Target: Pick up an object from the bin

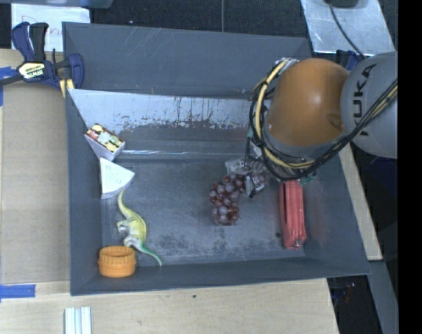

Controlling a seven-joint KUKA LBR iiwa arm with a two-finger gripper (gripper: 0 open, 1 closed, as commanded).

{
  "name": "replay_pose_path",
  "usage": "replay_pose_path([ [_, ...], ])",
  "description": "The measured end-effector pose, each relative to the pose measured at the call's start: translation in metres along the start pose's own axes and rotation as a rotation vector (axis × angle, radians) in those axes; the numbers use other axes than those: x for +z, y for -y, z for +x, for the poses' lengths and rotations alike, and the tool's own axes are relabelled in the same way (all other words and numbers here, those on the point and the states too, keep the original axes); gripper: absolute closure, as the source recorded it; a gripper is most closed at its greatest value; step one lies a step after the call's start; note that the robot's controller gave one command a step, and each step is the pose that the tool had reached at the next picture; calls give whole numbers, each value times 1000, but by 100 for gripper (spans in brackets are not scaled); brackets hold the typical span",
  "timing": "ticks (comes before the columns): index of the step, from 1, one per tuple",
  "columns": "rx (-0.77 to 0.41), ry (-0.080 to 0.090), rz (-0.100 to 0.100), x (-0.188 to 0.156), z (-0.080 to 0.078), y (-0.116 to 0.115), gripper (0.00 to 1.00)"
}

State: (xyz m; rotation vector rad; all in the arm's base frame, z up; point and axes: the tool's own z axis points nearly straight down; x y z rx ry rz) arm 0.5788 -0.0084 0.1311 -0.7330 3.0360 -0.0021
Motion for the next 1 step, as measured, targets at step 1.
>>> replay_pose_path([
  [1, 2, 1, 0, -13, 0, 0, 100],
])
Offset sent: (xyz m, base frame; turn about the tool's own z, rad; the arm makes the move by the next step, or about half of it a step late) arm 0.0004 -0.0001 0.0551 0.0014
